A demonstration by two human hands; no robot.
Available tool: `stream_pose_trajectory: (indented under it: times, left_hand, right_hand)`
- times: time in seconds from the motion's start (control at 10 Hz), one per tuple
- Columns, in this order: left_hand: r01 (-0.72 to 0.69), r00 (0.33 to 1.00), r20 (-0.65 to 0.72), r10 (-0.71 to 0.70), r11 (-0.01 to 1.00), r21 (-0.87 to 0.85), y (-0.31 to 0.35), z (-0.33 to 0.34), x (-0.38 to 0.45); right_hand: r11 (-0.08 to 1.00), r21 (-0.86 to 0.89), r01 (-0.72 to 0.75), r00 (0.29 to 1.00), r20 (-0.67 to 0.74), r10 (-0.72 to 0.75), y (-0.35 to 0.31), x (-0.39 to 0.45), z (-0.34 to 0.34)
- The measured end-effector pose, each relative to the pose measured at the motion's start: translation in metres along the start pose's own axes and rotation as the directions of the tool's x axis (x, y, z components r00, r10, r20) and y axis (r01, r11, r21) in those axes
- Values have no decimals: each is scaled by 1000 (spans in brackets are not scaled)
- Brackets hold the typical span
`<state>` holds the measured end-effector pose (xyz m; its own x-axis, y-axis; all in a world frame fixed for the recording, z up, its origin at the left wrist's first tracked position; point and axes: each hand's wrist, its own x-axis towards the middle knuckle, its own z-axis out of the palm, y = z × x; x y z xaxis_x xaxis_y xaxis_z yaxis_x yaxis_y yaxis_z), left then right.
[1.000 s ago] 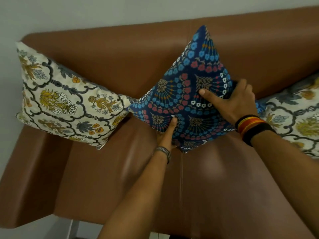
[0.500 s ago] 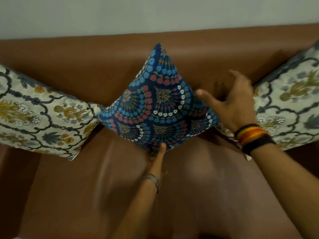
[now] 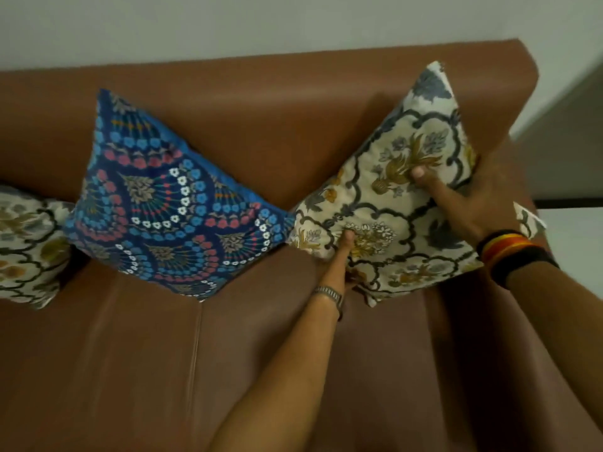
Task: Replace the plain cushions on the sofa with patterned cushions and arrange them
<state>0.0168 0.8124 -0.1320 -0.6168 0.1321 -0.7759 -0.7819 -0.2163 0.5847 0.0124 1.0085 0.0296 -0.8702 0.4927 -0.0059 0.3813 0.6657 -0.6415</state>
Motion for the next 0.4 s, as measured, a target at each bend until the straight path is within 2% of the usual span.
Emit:
stream_pose_trajectory:
  times: [0.1,0.2,0.3,0.4]
  left_hand:
    - [-28,1000,-5,28,1000,-4,5,8,-7]
    - [-8,1000,8,8,999,35,10,8,-7]
    - [-50,997,-46,58,986,157,15,0,-22]
    - [-251,961,-37,275,918,307,27,-23,-64]
  right_hand:
    - [996,89,8,999,-42,-4,6,-1,-6]
    - [993,103,-54,998,-9,55,18,5,-5]
    - [995,98,0,1000,-20,2,19,0,-11]
    - [998,-29,61,989,-133,-65,21,-43,-13]
